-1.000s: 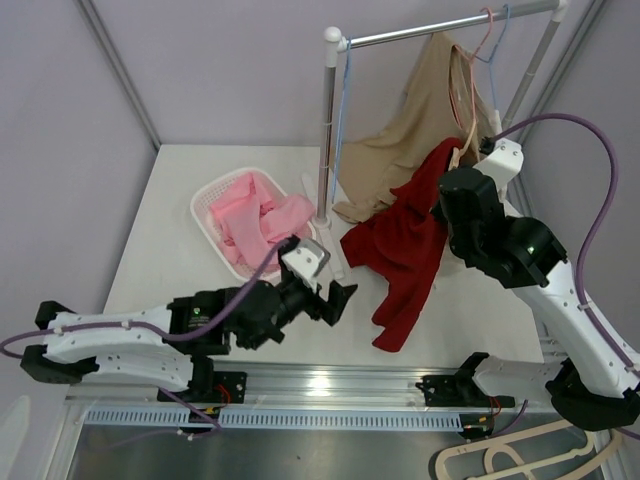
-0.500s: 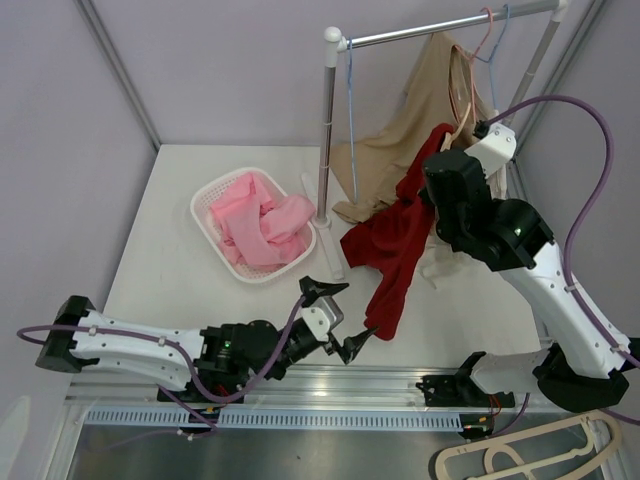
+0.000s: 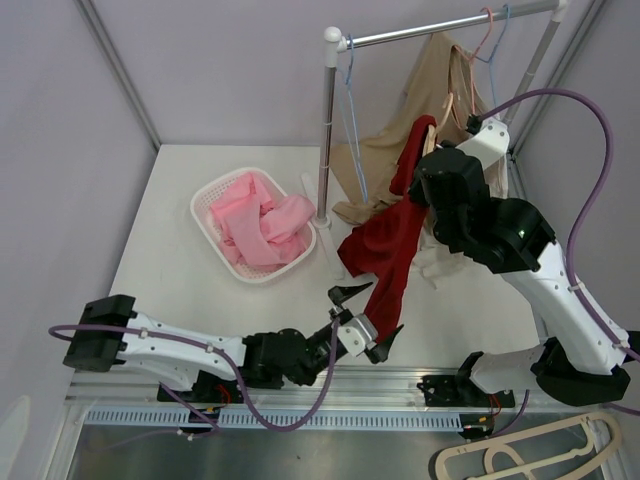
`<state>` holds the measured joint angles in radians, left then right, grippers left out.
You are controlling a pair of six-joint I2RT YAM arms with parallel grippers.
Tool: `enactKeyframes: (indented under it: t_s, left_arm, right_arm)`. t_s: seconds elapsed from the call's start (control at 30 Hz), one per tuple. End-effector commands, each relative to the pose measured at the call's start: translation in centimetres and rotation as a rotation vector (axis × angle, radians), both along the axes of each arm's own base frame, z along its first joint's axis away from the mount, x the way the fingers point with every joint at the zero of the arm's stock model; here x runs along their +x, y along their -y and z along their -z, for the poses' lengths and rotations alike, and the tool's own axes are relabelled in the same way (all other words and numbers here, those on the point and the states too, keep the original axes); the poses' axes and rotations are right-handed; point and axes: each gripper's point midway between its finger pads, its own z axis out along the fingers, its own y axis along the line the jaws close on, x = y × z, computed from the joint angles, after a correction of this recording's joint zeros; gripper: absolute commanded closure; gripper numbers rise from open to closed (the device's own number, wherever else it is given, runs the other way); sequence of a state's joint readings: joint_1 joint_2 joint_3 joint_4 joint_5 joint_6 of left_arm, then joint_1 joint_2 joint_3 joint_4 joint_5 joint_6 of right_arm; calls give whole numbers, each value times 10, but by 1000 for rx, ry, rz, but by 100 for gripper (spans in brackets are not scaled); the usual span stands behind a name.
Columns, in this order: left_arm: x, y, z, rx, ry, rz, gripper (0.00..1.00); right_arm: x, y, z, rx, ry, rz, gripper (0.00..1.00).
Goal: Remove the t-shirt from the hanger
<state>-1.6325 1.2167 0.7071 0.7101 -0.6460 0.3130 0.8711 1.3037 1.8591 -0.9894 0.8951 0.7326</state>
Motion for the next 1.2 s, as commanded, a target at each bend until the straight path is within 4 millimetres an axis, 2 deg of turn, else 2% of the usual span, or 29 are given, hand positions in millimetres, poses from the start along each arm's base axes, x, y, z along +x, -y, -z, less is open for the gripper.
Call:
enactKeyframes:
  t_s: [0.0, 0.13, 0.23, 0.33, 0.37, 0.47, 0.63, 0.73, 0.77, 0.83, 0.87, 0.93, 0.97, 1.07, 1.17]
  left_arm:
    - [1, 10, -33, -101, 27, -17, 0]
    - [9, 20, -29, -93, 19, -62, 1]
    - [16, 25, -16, -67, -13, -71, 1]
    - [27, 24, -11, -67, -44, -107, 27]
    - [32, 23, -11, -67, -53, -119, 59]
    - [38, 24, -3, -29, -85, -136, 99]
    - [35, 21, -5, -12, -118, -133, 99]
    - [23, 20, -12, -3, -119, -115, 99]
    - [11, 21, -15, -7, -117, -96, 99]
    - [0, 20, -16, -16, -123, -93, 99]
    - [-16, 22, -17, -20, -129, -57, 99]
    - [-31, 24, -14, -27, -153, -29, 99]
    - [-47, 27, -10, -20, -160, 2, 99]
    - [-66, 28, -1, -14, -179, 9, 99]
    - [-75, 31, 9, -7, -207, 23, 99]
  right_arm:
    - [-3, -4, -33, 113, 91, 10, 100]
    - [-8, -15, -29, 103, 87, -12, 100]
    - [-12, -18, -30, 104, 90, -23, 100]
    - [-15, -20, -33, 112, 95, -40, 100]
    - [-16, -20, -34, 115, 96, -44, 100]
    - [-17, -22, -33, 102, 96, -48, 100]
    - [-14, -17, -34, 74, 111, -15, 100]
    - [-7, -12, -34, 39, 122, 18, 100]
    - [-4, -10, -35, 37, 129, 33, 100]
    - [3, -8, -35, 24, 130, 50, 100]
    - [10, -2, -36, 10, 136, 70, 100]
    - [19, -1, -34, -8, 133, 77, 100]
    - [26, 5, -36, -21, 138, 89, 100]
    - [37, 5, -35, -46, 135, 96, 100]
    - [48, 8, -32, -65, 119, 106, 100]
